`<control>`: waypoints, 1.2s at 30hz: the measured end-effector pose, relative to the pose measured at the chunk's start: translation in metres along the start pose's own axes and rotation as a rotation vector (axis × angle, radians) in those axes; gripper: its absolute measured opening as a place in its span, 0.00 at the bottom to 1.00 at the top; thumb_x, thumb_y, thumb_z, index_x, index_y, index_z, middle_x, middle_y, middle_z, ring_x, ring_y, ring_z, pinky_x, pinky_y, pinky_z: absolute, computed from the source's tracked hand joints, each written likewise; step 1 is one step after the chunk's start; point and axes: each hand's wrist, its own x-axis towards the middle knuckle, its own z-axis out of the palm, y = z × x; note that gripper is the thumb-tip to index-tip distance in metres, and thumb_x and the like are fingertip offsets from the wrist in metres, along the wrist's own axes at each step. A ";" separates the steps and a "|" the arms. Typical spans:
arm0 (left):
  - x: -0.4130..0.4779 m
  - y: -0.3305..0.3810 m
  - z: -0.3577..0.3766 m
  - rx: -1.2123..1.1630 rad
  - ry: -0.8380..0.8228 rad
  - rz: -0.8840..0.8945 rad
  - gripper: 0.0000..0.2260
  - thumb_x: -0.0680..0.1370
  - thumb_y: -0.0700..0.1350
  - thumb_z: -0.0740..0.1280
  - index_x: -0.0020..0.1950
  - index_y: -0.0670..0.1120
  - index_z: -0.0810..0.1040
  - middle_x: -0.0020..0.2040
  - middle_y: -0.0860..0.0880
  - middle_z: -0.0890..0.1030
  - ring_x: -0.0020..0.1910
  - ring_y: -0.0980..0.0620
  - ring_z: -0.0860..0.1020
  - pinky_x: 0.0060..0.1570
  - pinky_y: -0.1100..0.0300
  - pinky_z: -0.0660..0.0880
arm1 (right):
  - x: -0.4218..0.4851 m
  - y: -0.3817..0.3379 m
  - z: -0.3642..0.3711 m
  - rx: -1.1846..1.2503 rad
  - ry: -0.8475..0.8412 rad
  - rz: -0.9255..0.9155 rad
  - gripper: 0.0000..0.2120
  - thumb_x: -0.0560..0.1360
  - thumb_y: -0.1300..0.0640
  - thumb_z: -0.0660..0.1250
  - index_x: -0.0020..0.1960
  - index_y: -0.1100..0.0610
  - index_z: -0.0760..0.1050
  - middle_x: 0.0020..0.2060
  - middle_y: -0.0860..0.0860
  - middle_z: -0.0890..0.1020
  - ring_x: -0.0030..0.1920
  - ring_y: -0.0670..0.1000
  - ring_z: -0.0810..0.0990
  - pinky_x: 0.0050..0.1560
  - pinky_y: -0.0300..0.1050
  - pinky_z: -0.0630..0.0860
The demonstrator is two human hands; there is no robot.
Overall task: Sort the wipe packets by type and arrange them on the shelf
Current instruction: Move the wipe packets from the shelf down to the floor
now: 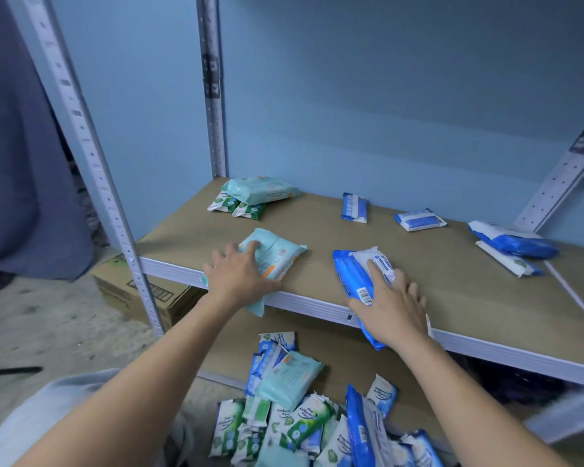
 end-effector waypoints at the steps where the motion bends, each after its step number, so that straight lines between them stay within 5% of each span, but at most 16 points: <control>1: -0.006 -0.001 0.000 -0.001 0.005 0.003 0.40 0.65 0.67 0.72 0.74 0.61 0.63 0.68 0.47 0.68 0.64 0.41 0.67 0.63 0.45 0.65 | -0.007 0.001 0.000 -0.007 0.022 -0.015 0.38 0.74 0.33 0.61 0.79 0.42 0.50 0.74 0.55 0.60 0.64 0.60 0.67 0.65 0.54 0.64; 11: -0.068 -0.005 0.020 -0.095 0.162 0.111 0.41 0.63 0.68 0.72 0.73 0.60 0.63 0.72 0.48 0.65 0.64 0.41 0.66 0.58 0.44 0.64 | -0.069 0.016 0.023 0.037 0.241 -0.141 0.42 0.64 0.38 0.67 0.77 0.45 0.61 0.69 0.56 0.66 0.53 0.60 0.69 0.52 0.54 0.69; 18: -0.109 -0.018 0.051 -0.200 0.213 0.208 0.40 0.61 0.64 0.67 0.73 0.60 0.63 0.73 0.48 0.63 0.62 0.42 0.66 0.58 0.43 0.67 | -0.106 0.024 0.064 0.173 0.271 -0.202 0.44 0.62 0.42 0.70 0.77 0.48 0.64 0.71 0.57 0.65 0.58 0.62 0.69 0.57 0.57 0.69; 26: -0.151 -0.045 0.109 -0.292 0.173 0.249 0.38 0.65 0.59 0.70 0.75 0.58 0.64 0.75 0.48 0.61 0.65 0.44 0.64 0.60 0.49 0.64 | -0.131 0.036 0.115 0.153 0.115 -0.196 0.45 0.66 0.40 0.71 0.78 0.46 0.58 0.71 0.57 0.62 0.61 0.61 0.67 0.61 0.59 0.70; 36: -0.158 -0.061 0.203 -0.263 -0.178 0.021 0.36 0.67 0.62 0.67 0.74 0.60 0.61 0.74 0.47 0.61 0.68 0.44 0.63 0.68 0.43 0.62 | -0.125 0.059 0.192 0.072 -0.197 0.112 0.42 0.70 0.38 0.67 0.79 0.46 0.55 0.71 0.58 0.62 0.61 0.62 0.67 0.63 0.58 0.67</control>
